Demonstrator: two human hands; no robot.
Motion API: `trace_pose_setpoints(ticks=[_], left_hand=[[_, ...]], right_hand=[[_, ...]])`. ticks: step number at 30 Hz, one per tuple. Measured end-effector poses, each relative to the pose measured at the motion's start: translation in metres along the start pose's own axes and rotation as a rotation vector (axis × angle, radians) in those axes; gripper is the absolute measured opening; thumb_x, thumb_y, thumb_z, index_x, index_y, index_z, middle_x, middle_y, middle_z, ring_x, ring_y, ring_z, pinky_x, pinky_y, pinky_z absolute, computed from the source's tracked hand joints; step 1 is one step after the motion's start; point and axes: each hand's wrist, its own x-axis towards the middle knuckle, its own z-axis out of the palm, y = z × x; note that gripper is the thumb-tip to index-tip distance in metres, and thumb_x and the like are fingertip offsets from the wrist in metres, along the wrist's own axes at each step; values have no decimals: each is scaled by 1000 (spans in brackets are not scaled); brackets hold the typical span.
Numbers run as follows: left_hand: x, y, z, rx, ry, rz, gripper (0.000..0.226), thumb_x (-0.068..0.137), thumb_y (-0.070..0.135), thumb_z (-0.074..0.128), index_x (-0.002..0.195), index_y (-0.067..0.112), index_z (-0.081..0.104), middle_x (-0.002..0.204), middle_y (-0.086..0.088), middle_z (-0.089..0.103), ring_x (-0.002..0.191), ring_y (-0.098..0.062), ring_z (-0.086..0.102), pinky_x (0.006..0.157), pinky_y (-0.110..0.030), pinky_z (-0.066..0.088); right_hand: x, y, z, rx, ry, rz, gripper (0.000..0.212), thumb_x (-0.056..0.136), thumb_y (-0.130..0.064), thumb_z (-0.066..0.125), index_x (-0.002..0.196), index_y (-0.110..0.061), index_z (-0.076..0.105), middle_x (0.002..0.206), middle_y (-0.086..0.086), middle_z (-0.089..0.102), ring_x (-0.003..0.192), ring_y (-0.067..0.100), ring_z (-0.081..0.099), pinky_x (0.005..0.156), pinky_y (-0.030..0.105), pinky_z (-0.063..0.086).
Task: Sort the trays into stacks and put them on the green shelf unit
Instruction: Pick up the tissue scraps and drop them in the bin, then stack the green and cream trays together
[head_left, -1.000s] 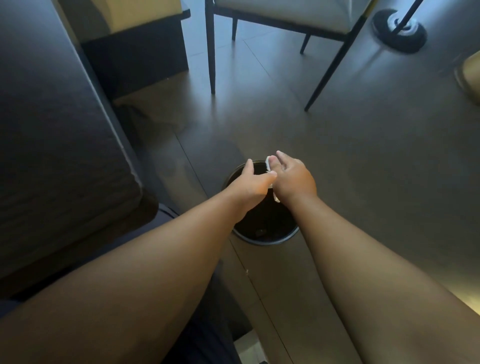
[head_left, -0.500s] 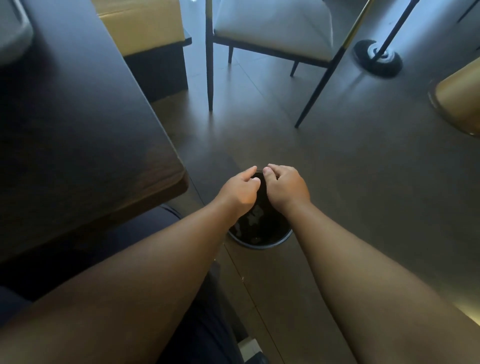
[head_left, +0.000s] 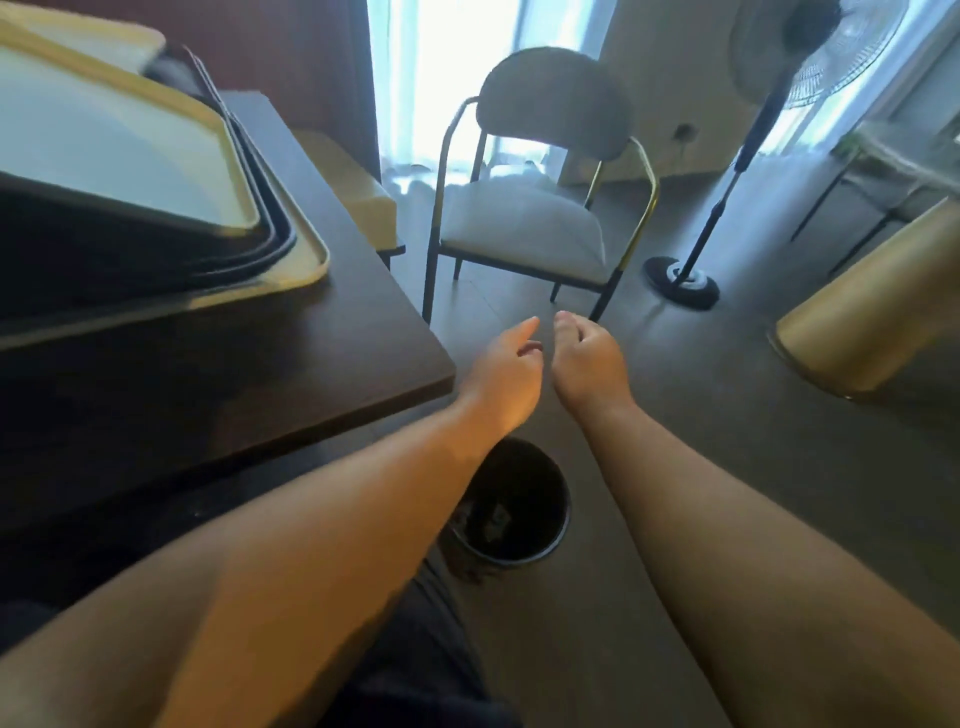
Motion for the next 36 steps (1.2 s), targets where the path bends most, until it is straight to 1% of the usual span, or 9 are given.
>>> trace_pose_setpoints(ticks=[7,11,13,15,18,20,22,26,36], left_hand=[[-48,96,-51,-150,80,217,46,102,1,40,119,33,69,102,5,68,98,-13,67,100,-43,58],[-62,126,-116,-58,226,329,55,98,-5,44,149,14,54,138,-7,63,130,-23,61,87,-18,60],[-71,134,-153,24,328,375,53,102,-1,46,151,19,53,152,-6,57,137,-24,57,98,-26,59],[-82,139,-192,74,407,398,52,103,1,47,151,22,53,153,-5,57,133,-23,60,103,-29,56],[-96,146,-249,116,498,408,54,99,-6,45,149,14,55,145,-10,61,115,-13,60,73,2,47],[-105,147,-283,215,600,415,52,99,-7,47,146,12,58,140,-8,63,114,-11,59,71,7,42],[-113,146,-313,348,682,420,47,99,-3,52,143,11,59,138,-9,64,123,-18,62,81,1,45],[-117,138,-354,550,747,128,56,90,21,56,145,11,55,139,-16,62,127,-33,61,107,-37,51],[-102,122,-358,550,613,-90,40,89,29,69,119,4,69,118,-9,75,106,-29,71,95,-37,57]], right_hand=[[-23,-118,-16,150,8,-166,35,106,-28,38,98,-12,68,82,-5,66,79,5,64,60,17,45],[-36,-187,1,183,9,-279,30,106,-28,40,89,-20,64,74,-18,58,75,0,62,70,18,46],[-38,-214,20,220,-20,-317,33,105,-28,42,88,-11,66,77,-7,62,78,13,59,76,31,46],[-44,-239,40,225,-61,-349,37,103,-28,43,94,-4,69,86,7,64,81,21,58,78,34,43],[-50,-270,71,199,-156,-435,29,101,-28,45,78,-25,64,81,-8,60,76,8,54,76,29,40],[-50,-286,99,122,-207,-447,24,95,-36,50,103,-28,71,105,-10,66,99,7,58,92,29,42],[-47,-297,128,-20,-230,-375,54,83,-54,50,131,-30,61,136,-3,60,123,22,55,106,45,43],[-42,-310,158,-352,-312,-296,55,86,-49,49,133,-21,56,130,7,60,118,29,54,100,45,43],[-38,-316,173,-479,-443,-206,46,88,-38,56,124,-11,58,113,5,63,105,25,60,104,49,42]])
